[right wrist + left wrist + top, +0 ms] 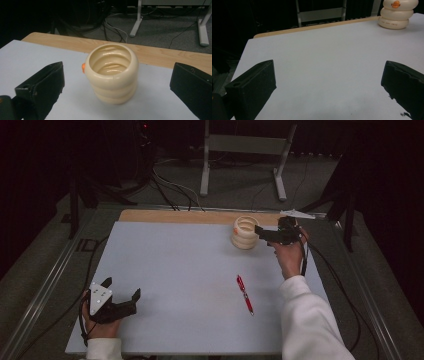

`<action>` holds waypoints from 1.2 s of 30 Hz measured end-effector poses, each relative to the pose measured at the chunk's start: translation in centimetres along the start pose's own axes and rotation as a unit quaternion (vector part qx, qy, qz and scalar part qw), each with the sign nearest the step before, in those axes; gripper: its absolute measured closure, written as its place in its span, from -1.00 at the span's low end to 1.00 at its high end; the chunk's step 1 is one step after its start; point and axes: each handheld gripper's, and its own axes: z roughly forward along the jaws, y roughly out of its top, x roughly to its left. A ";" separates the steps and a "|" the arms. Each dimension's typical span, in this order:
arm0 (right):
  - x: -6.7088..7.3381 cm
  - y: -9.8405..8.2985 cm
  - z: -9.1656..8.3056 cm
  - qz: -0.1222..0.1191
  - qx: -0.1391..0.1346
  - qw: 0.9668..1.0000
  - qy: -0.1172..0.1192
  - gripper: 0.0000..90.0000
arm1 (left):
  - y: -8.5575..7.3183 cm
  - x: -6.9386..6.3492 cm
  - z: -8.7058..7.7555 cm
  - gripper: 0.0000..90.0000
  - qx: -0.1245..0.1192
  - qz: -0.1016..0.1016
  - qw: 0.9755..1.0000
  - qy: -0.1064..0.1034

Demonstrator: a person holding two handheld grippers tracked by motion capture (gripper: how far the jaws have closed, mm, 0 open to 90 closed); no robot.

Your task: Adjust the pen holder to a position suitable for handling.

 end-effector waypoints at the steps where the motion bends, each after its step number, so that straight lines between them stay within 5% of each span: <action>1: 0.0 0.1 0.4 0.000 0.000 1.000 -0.001 -1.00 | 0.0 0.0 0.0 -1.00 0.000 0.000 1.000 0.000; 11: -0.4 0.2 5.0 0.032 0.040 0.998 -0.033 -0.99 | -0.1 0.2 -0.1 -1.00 -0.004 -0.007 1.000 -0.002; 19: -0.7 -0.6 7.9 0.052 0.086 0.993 -0.060 -0.47 | -0.1 0.3 -0.3 -0.99 -0.006 -0.009 1.000 -0.006; 29: -1.2 -1.6 6.8 0.097 0.121 0.987 -0.052 0.21 | -0.1 0.1 -0.3 -0.99 -0.003 -0.004 1.000 -0.004; 33: -1.4 -1.8 6.4 0.111 0.116 0.986 -0.047 0.40 | -0.1 0.0 -0.2 -1.00 -0.001 0.000 1.000 -0.004; 34: -1.6 -2.1 6.1 0.128 0.119 0.984 -0.043 0.59 | -0.1 0.0 -0.2 -0.99 0.000 0.000 1.000 -0.004; 36: -1.7 -2.3 6.0 0.136 0.120 0.982 -0.048 0.65 | -0.1 -0.1 -0.1 -0.99 0.000 0.001 1.000 -0.005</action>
